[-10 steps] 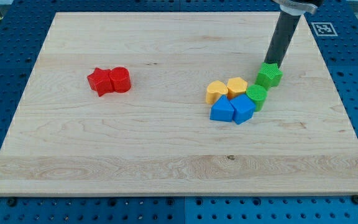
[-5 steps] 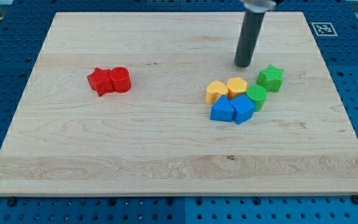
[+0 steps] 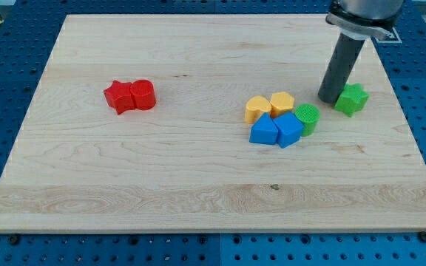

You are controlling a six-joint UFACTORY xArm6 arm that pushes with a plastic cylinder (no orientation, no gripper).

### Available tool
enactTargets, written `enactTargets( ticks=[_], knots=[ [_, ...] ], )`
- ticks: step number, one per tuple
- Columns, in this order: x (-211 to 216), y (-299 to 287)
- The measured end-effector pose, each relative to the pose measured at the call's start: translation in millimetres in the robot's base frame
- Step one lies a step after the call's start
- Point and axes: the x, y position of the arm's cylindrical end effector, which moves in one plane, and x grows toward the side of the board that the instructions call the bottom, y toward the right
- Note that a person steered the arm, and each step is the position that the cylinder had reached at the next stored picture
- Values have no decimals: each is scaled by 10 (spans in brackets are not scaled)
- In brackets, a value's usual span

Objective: Place the green star to the bottom right of the green circle

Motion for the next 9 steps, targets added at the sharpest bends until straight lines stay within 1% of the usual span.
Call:
enactTargets(
  ticks=[1,2,3,4,5,6,7,8,9],
  knots=[
    [-95,243],
    [-325,549],
    [-312,805],
    [-51,874],
    [-47,874],
    [184,874],
    [214,874],
    [-245,816],
    [-238,577]
  ],
)
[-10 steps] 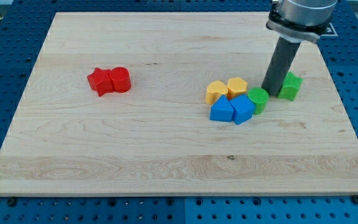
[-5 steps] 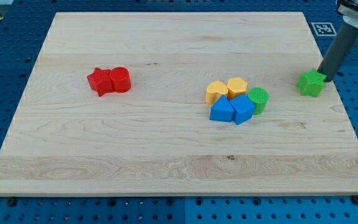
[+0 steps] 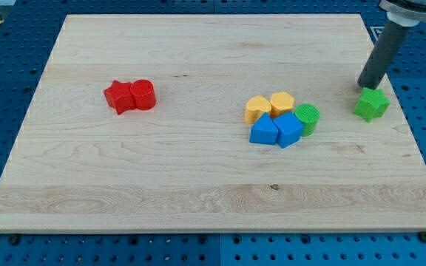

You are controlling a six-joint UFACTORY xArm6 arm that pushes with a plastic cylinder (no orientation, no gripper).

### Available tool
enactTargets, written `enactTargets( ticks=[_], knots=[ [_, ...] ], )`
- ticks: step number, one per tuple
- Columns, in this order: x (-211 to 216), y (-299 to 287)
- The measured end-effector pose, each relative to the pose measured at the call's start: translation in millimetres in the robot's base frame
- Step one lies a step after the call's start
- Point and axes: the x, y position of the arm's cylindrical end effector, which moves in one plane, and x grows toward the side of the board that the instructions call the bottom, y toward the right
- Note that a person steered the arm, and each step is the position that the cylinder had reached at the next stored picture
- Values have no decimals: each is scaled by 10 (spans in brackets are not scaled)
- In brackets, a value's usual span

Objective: Place the green star to the bottom right of the green circle

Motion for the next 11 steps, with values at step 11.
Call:
enactTargets(
  ticks=[11],
  knots=[
    [922,-5]
  ],
)
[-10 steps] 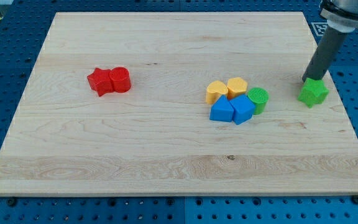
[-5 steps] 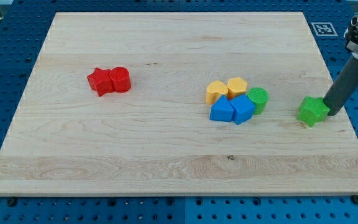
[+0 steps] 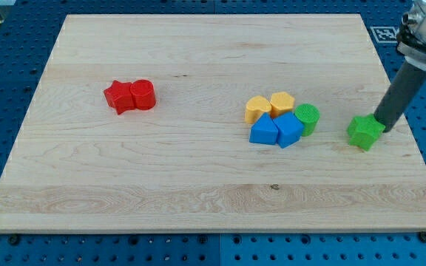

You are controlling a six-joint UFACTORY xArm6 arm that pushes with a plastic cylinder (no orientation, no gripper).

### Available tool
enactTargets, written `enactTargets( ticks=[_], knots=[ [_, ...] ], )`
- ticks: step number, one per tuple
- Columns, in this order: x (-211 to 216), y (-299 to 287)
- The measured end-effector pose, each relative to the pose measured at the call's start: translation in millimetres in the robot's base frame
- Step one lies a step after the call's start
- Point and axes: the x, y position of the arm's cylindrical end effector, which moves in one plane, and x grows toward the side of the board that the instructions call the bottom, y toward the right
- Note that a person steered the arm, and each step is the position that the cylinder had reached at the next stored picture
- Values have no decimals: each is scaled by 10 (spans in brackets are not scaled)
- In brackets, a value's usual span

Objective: Place the green star to the bottom right of the green circle

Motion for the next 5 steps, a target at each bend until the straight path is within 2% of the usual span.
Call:
enactTargets(
  ticks=[4,5],
  knots=[
    [285,-10],
    [-85,6]
  ],
)
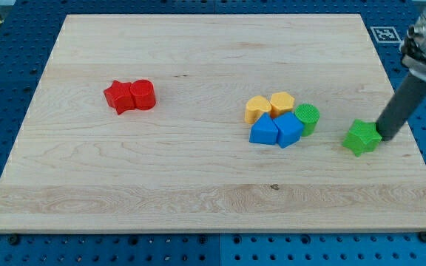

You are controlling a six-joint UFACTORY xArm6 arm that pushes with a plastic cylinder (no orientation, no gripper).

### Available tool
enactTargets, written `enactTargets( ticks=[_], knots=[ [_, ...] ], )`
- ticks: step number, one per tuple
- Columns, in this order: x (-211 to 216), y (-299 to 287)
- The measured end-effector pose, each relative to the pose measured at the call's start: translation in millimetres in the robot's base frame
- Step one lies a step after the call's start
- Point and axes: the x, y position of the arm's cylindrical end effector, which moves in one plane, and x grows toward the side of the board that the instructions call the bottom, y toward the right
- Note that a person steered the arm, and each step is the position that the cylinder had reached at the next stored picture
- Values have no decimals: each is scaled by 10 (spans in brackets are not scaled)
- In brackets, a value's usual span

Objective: Place the green star to the bottom right of the green circle

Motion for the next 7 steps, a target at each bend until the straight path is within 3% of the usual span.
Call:
enactTargets(
  ticks=[3,4,6,7],
  knots=[
    [-10,-350],
    [-55,-29],
    [218,65],
    [219,-269]
  ],
)
